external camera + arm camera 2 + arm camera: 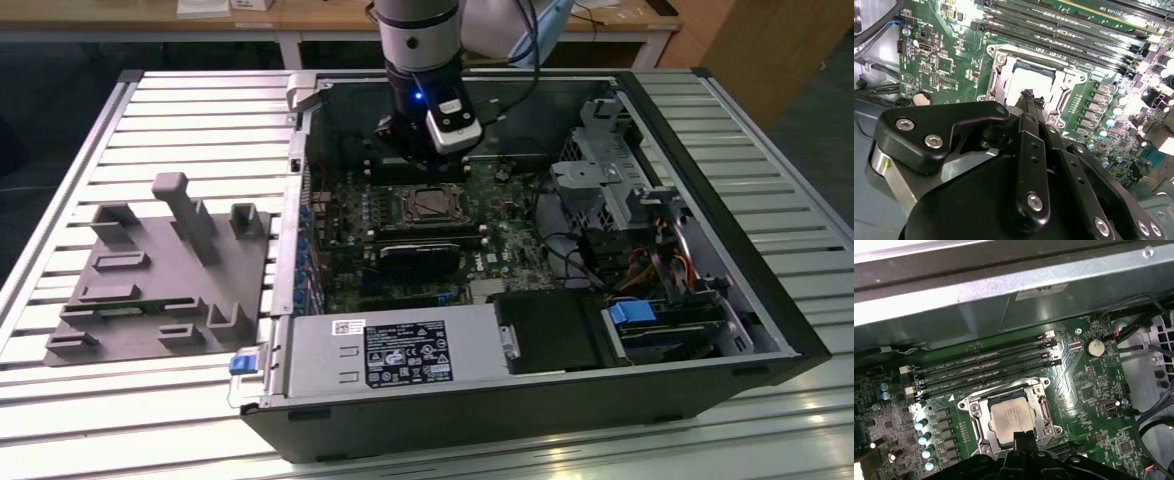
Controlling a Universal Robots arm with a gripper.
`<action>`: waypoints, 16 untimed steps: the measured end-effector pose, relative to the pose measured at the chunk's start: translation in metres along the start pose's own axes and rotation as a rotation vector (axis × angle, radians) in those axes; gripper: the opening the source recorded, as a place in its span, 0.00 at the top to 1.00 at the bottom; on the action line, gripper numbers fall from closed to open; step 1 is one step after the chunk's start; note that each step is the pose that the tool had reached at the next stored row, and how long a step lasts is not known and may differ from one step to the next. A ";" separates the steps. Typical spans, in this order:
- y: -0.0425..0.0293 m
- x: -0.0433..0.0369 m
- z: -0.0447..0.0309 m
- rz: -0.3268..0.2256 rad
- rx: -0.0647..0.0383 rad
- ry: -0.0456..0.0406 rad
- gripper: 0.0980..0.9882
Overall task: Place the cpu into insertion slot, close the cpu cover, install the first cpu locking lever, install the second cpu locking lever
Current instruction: 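Install the second cpu locking lever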
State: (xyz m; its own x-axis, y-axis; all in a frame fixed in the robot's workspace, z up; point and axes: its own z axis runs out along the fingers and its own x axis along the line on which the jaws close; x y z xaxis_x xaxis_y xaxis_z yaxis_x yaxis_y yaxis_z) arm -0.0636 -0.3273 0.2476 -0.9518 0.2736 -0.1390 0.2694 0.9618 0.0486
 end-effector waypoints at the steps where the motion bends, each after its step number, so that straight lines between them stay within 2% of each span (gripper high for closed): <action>1: -0.0008 -0.0002 0.0000 0.000 0.000 0.0000 1.00; 10: -0.0104 -0.0029 0.0007 0.000 0.000 0.0000 1.00; 16: -0.0206 -0.0052 0.0032 0.000 0.000 0.0001 1.00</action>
State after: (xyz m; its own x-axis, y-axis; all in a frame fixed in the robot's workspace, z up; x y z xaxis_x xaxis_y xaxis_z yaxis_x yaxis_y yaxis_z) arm -0.0638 -0.3484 0.2442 -0.9518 0.2736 -0.1389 0.2694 0.9618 0.0488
